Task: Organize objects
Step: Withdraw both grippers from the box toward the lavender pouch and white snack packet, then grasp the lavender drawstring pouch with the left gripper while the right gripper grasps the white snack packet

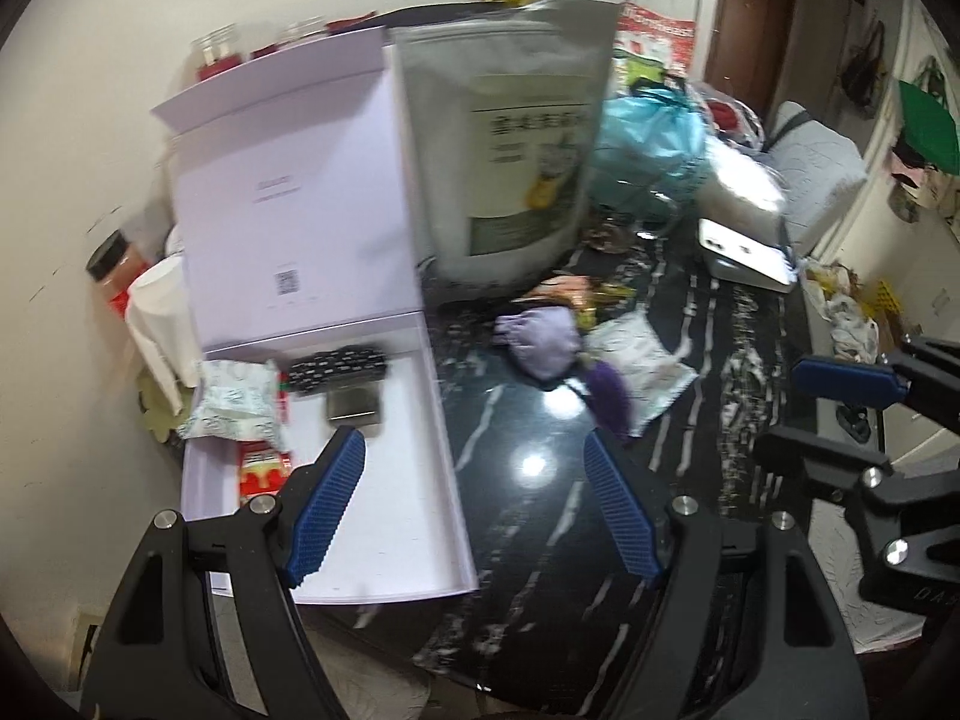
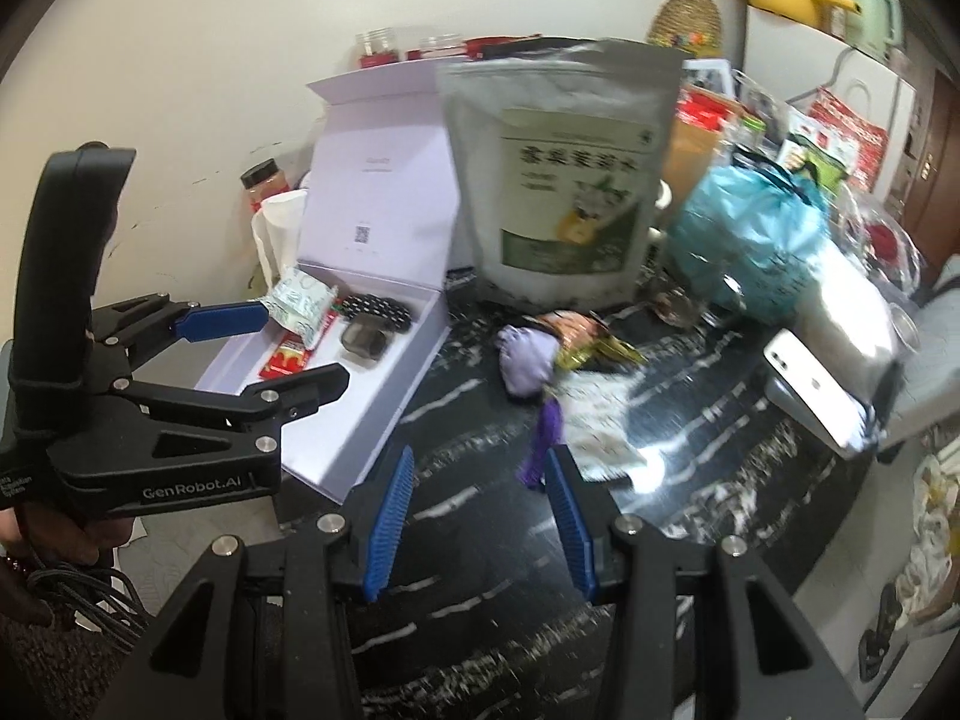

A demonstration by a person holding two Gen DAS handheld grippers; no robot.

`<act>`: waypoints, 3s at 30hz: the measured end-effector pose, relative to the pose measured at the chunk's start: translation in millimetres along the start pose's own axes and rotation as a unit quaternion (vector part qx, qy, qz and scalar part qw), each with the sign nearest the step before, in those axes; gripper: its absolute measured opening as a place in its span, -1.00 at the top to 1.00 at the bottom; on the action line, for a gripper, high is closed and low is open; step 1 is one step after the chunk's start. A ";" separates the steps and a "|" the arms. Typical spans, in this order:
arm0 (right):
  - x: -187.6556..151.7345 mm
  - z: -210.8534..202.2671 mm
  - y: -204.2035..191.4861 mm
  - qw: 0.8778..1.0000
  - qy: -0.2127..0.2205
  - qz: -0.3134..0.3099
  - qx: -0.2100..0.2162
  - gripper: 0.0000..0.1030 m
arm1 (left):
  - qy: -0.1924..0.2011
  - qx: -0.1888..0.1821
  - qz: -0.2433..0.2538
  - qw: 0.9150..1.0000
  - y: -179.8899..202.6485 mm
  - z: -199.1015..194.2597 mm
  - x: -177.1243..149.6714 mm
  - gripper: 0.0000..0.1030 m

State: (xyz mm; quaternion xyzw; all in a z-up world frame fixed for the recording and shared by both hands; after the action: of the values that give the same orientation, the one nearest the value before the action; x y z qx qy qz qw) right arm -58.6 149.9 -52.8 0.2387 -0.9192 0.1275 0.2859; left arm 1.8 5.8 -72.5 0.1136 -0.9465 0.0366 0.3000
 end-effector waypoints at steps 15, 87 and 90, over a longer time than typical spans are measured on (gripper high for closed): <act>-45.2 2.0 59.6 0.999 -0.028 0.026 0.014 0.11 | -0.024 -0.009 0.009 1.000 79.9 20.9 -11.0 -0.45; -15.4 206.9 128.7 0.986 -0.070 0.082 0.124 -0.19 | -0.050 -0.011 0.042 0.998 68.8 261.1 48.8 -0.53; -20.1 204.0 131.8 0.985 -0.072 0.092 0.129 -0.09 | -0.055 -0.021 0.038 0.998 73.1 261.6 45.3 -0.25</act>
State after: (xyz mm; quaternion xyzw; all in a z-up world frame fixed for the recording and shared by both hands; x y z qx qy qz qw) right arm -206.3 194.1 -241.4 0.1968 -0.9313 0.2533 0.1726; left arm -197.9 32.1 -260.3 0.0732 -0.9656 0.0219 0.2486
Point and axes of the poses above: each gripper's, at about its wrist camera, not at the fingertips, and z roughly the way its jaws point, y to its right, x to its top, the point moved 7 cm from there along z, roughly the way its jaws point, and after that the axes turned 1 degree about -z, right-handed, at the moved point
